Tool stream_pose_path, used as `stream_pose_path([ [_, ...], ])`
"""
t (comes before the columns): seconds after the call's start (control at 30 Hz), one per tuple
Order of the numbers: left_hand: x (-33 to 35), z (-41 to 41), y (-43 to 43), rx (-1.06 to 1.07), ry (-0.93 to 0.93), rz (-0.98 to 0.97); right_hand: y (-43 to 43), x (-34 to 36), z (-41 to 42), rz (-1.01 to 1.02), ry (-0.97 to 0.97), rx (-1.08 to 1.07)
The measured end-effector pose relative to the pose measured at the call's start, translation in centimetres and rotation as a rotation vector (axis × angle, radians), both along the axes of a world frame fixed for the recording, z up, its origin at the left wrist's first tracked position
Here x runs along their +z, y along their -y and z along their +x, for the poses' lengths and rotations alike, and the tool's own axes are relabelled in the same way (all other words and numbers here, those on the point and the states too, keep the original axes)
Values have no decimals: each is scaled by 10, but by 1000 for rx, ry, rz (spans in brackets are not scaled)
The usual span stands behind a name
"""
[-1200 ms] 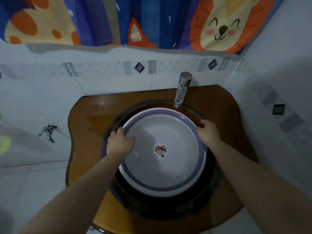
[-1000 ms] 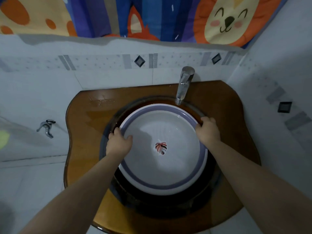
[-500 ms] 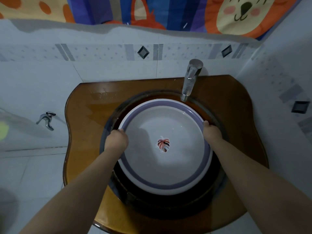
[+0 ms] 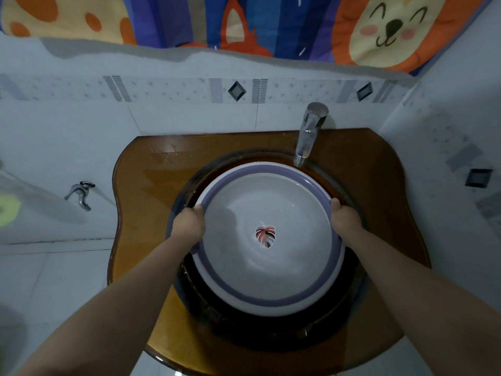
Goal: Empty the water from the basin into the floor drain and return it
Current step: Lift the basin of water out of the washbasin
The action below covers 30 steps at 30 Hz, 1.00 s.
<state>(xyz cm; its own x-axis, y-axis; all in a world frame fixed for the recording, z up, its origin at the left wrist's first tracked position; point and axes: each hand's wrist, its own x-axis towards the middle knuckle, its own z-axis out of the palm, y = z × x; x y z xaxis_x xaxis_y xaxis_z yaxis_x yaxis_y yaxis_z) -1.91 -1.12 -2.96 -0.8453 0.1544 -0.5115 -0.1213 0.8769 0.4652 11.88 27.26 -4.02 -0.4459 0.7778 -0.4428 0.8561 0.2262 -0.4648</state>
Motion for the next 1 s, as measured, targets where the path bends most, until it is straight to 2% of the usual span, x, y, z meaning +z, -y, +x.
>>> stream_pose_path([
  [0.17, 10, 1, 6, 63, 8, 84, 3, 15, 5, 21, -22, -49],
  [0.27, 18, 3, 13, 32, -117, 97, 7, 24, 9, -20, -25, -81],
  [0.37, 25, 5, 18, 113, -174, 131, 9, 34, 11, -44, -81, -114],
  [0.5, 37, 8, 25, 371, -52, 246, 13, 47, 14, -47, -102, -132],
  [0.63, 48, 15, 40, 498, 97, 346, 26, 59, 18, -111, -88, -176],
  [1.0, 89, 19, 77, 511, 79, 425, 63, 113, 21, -75, -154, -166],
])
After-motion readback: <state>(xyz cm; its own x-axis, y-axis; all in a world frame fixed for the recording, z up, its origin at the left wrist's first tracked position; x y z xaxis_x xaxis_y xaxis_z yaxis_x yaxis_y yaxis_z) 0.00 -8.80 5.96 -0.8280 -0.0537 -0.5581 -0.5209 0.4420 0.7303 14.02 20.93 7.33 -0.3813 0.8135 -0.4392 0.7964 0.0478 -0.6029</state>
